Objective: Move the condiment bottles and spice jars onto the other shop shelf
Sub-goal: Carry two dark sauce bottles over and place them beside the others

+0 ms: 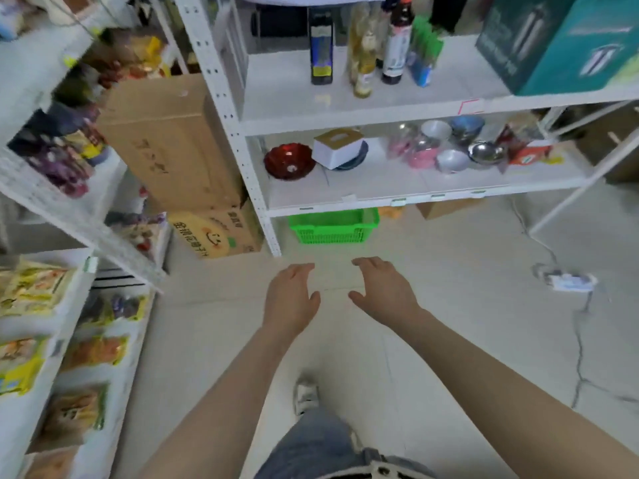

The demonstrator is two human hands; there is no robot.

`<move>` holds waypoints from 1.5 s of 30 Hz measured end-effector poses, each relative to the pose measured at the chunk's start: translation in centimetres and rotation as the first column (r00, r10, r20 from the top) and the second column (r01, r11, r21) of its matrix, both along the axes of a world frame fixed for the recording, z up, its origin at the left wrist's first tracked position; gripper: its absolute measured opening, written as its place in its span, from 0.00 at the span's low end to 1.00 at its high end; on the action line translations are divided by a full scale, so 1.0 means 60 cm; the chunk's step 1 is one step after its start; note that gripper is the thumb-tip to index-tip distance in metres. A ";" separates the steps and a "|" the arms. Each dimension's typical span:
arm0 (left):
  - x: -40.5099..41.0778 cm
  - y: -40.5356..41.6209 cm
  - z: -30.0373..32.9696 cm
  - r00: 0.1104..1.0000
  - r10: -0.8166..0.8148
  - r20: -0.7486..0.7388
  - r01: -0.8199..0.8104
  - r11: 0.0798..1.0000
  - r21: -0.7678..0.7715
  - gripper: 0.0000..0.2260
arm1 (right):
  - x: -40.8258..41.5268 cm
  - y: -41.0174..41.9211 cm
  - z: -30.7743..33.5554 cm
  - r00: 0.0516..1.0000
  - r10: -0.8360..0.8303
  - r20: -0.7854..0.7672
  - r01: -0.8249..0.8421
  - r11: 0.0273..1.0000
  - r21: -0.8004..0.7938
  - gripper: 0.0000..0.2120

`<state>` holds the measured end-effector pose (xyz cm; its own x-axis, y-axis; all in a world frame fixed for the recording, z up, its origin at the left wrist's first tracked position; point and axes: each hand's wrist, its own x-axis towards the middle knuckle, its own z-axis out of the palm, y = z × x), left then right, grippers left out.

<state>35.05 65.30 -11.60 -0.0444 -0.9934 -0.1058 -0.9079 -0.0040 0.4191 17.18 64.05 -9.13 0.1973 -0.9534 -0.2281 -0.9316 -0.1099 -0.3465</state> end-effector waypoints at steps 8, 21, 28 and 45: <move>-0.125 -0.174 0.003 0.965 -0.261 0.014 0.260 0.965 0.039 0.26 | -0.121 -0.097 -0.013 0.966 -0.258 -0.026 0.258 0.966 0.027 0.30; -0.248 -0.447 0.050 0.927 -0.374 -0.029 0.373 0.927 -0.040 0.25 | -0.233 -0.319 0.021 0.901 -0.432 0.040 0.433 0.901 -0.022 0.30; -0.354 -0.564 0.044 0.963 -0.255 -0.093 0.251 0.967 -0.049 0.25 | -0.342 -0.454 0.024 0.934 -0.352 0.063 0.355 0.934 -0.043 0.29; -0.417 -0.738 0.061 0.975 0.073 -0.211 -0.090 0.993 -0.077 0.25 | -0.422 -0.739 0.053 0.984 -0.045 0.172 0.063 0.993 -0.102 0.28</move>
<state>10.00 21.03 -7.91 0.0250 -0.9995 -0.0175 -0.7995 -0.0305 0.5999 -8.14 19.73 -5.98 0.1716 -0.9808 -0.0924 -0.8663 -0.1055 -0.4883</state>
